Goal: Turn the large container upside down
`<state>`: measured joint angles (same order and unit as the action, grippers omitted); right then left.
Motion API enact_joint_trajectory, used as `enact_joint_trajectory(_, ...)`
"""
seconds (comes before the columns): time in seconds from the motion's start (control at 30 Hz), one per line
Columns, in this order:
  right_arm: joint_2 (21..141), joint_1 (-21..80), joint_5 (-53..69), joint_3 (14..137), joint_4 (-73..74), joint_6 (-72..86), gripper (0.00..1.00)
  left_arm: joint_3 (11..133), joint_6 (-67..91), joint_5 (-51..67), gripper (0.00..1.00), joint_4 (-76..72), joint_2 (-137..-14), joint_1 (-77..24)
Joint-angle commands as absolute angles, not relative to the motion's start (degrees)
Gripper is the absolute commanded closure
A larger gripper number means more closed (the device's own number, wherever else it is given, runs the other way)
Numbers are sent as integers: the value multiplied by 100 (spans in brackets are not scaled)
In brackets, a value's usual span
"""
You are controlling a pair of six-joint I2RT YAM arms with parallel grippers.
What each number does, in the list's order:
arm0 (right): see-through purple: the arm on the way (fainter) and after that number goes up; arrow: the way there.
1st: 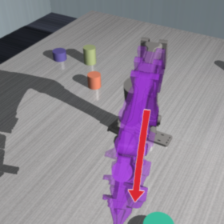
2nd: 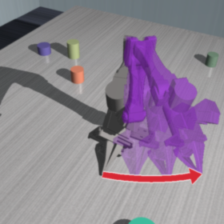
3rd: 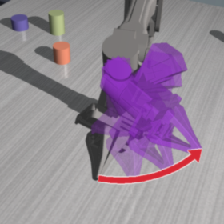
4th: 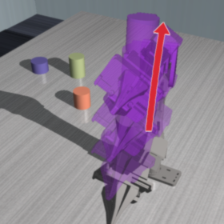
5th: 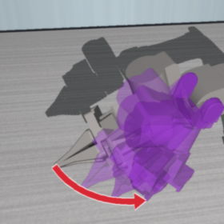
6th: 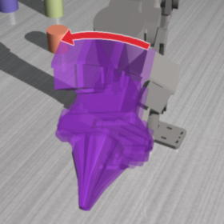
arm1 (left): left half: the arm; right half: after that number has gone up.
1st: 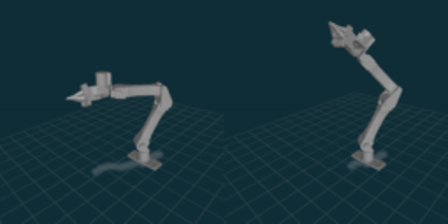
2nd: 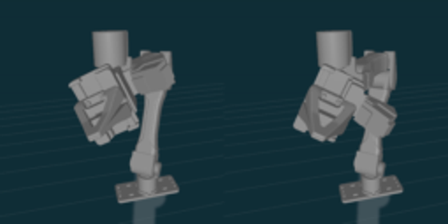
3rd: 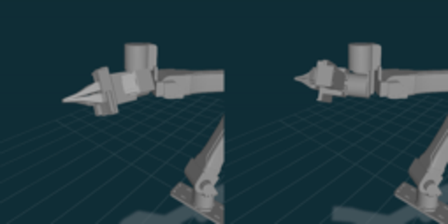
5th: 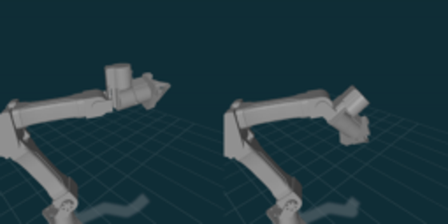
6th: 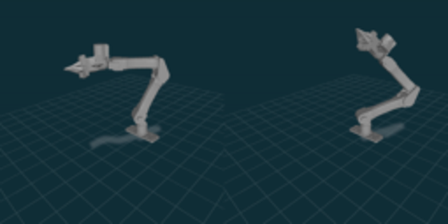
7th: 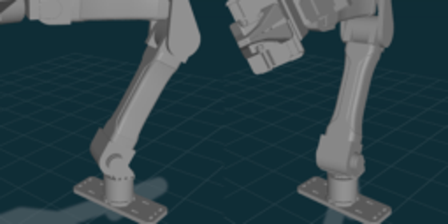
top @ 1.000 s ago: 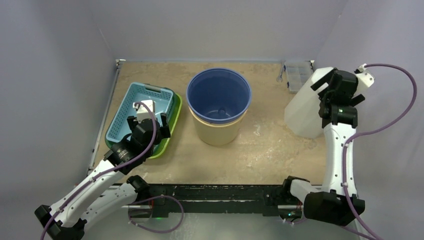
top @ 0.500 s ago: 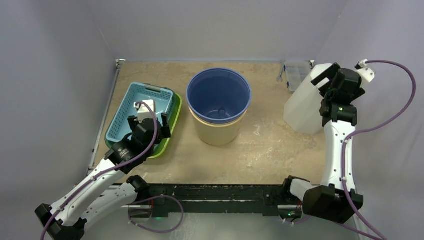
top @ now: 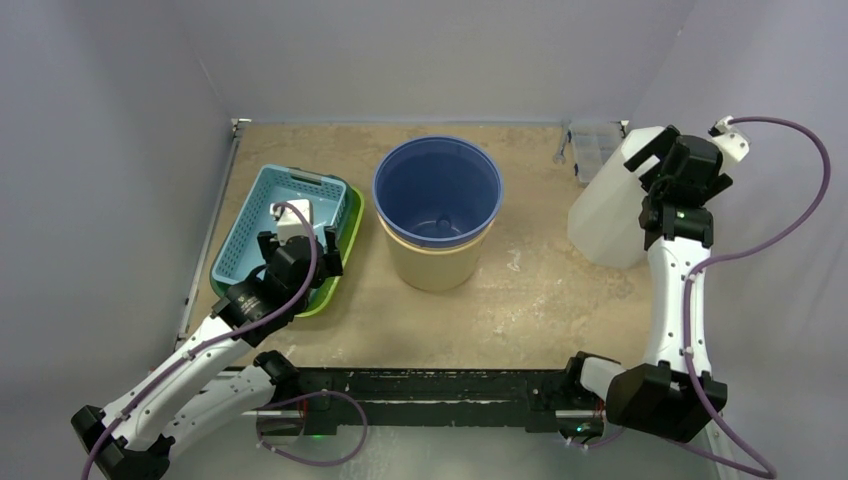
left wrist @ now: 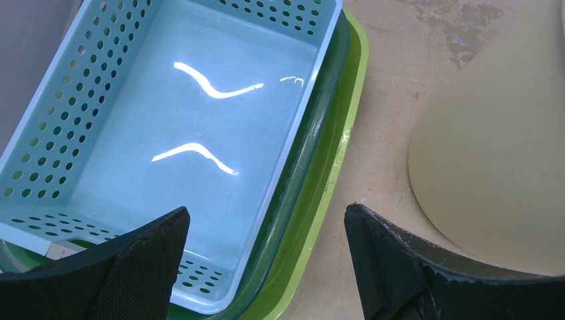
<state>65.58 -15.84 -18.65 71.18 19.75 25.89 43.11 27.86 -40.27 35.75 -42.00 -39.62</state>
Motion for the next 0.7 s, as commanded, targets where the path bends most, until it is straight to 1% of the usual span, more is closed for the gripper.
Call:
enact_joint_trajectory(0.0, 6624, -1650, -2054, 7331, 1998, 2583, 1, 4535, 2720, -3990, 14, 3489, -4193, -3931)
enact_joint_trajectory(0.1, 6474, -1648, -1994, 7409, 2059, 2561, 1, 4535, 2708, -3995, 15, 3489, -4196, -3938)
enact_joint_trajectory(0.27, 6100, -1652, -2292, 7567, 2298, 2552, 1, 4522, 2724, -3999, 14, 3484, -4163, -3939)
enact_joint_trajectory(0.4, 5835, -1652, -1860, 7777, 2616, 2735, 1, 4513, 2718, -3974, 14, 3465, -4155, -3934)
enact_joint_trajectory(0.53, 5527, -1652, 25, 7793, 2285, 2455, 3, 4526, 2707, -3947, 14, 3463, -4166, -3939)
enact_joint_trajectory(0.57, 5513, -1646, 740, 7778, 2214, 2442, 7, 4524, 2699, -3939, 15, 3456, -4174, -3938)
enact_joint_trajectory(0.63, 5620, -1623, 2577, 7555, 1929, 2630, 19, 4526, 2705, -3938, 14, 3462, -4178, -3930)
enact_joint_trajectory(0.67, 5776, -1501, 3459, 7481, 1862, 2746, 23, 4525, 2699, -3938, 15, 3458, -4181, -3930)
